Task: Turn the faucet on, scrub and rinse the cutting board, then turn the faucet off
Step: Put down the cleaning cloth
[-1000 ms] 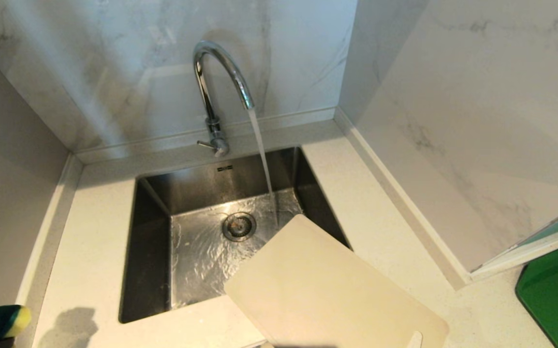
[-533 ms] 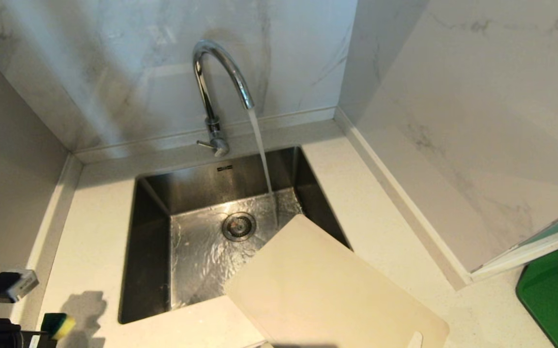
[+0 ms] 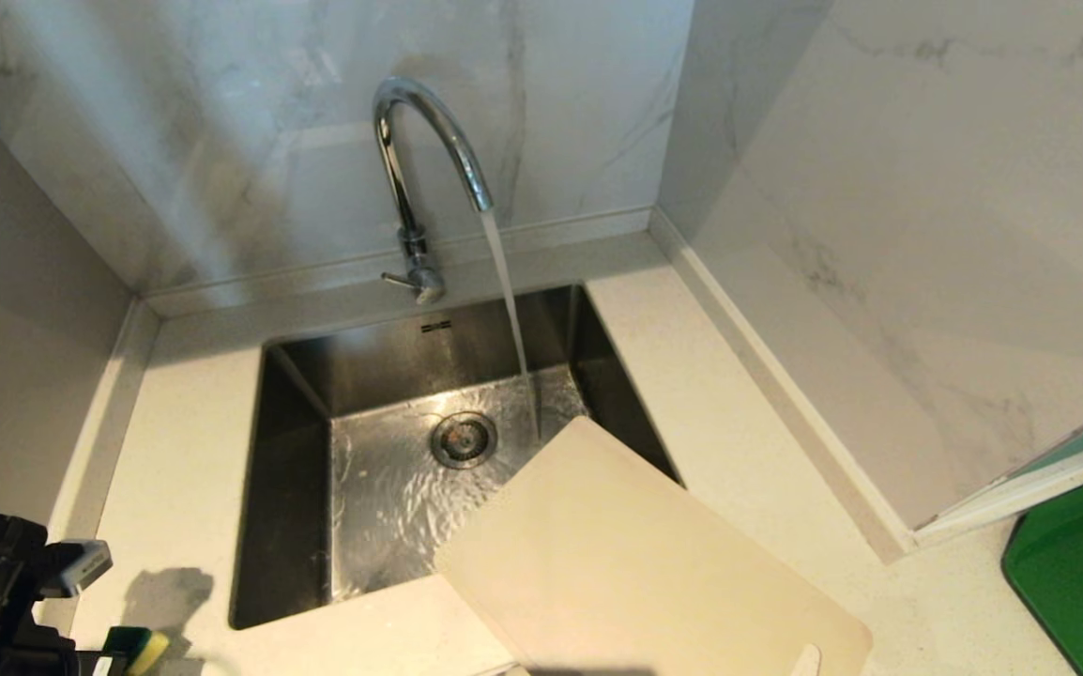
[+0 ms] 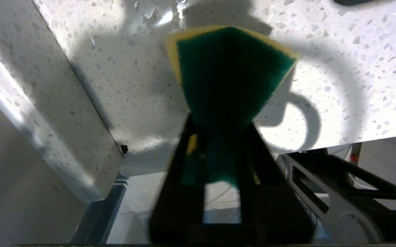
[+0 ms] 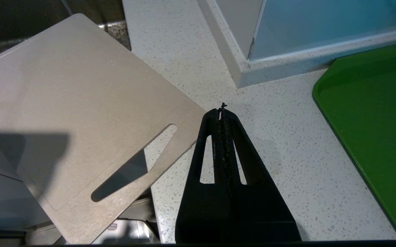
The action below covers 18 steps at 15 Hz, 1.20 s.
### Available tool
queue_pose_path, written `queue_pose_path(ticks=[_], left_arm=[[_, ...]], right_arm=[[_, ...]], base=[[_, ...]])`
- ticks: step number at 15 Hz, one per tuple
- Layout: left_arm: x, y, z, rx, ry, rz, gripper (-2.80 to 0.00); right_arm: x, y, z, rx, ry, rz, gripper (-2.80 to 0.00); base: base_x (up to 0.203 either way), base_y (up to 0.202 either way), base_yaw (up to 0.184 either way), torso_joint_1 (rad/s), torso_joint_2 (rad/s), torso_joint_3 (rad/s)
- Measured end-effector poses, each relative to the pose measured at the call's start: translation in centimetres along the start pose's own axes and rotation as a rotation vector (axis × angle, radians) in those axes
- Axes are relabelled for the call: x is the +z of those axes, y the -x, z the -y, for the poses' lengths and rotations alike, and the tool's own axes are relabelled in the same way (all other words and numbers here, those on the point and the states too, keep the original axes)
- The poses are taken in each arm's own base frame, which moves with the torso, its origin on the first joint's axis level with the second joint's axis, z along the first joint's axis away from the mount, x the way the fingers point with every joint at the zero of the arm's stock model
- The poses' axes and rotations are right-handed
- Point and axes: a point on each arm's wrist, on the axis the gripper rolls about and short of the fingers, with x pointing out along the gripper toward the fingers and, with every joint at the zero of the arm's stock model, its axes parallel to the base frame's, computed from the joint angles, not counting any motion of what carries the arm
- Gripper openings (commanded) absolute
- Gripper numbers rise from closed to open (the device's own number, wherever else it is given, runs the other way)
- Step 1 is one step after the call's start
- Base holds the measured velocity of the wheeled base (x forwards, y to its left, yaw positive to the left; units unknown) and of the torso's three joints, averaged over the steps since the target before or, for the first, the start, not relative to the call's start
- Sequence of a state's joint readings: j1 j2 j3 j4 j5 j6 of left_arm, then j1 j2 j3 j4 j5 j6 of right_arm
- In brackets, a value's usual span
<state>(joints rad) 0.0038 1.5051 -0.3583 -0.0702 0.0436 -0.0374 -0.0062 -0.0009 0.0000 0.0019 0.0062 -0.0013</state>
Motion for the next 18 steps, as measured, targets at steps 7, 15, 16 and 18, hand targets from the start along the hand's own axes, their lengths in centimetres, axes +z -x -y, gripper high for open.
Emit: queue_pose_path(ticks=[7, 15, 16, 18], left_arm=[[0.0, 0.8, -0.3, 0.004, 0.020, 0.041, 0.00], [0.5, 3.9, 0.2, -0.030, 0.056, 0.177, -2.80], [0.1, 4.2, 0.5, -0.044, 0.039, 0.167, -2.80], [-0.3, 4.8, 1.5, -0.090, 0.001, 0.161, -2.80]], right_arm=[[0.0, 0.0, 0.0, 0.000, 0.000, 0.000, -2.80], [0.0, 0.0, 0.0, 0.001, 0.000, -0.001, -2.80], [0.0, 0.0, 0.0, 0.001, 0.000, -0.001, -2.80], [0.0, 0.0, 0.0, 0.001, 0.000, 0.000, -2.80]], base=[[0.000, 0.000, 0.000, 0.000, 0.00, 0.000], [0.000, 0.000, 0.000, 0.000, 0.00, 0.000], [0.000, 0.000, 0.000, 0.000, 0.00, 0.000], [0.000, 0.000, 0.000, 0.000, 0.00, 0.000]])
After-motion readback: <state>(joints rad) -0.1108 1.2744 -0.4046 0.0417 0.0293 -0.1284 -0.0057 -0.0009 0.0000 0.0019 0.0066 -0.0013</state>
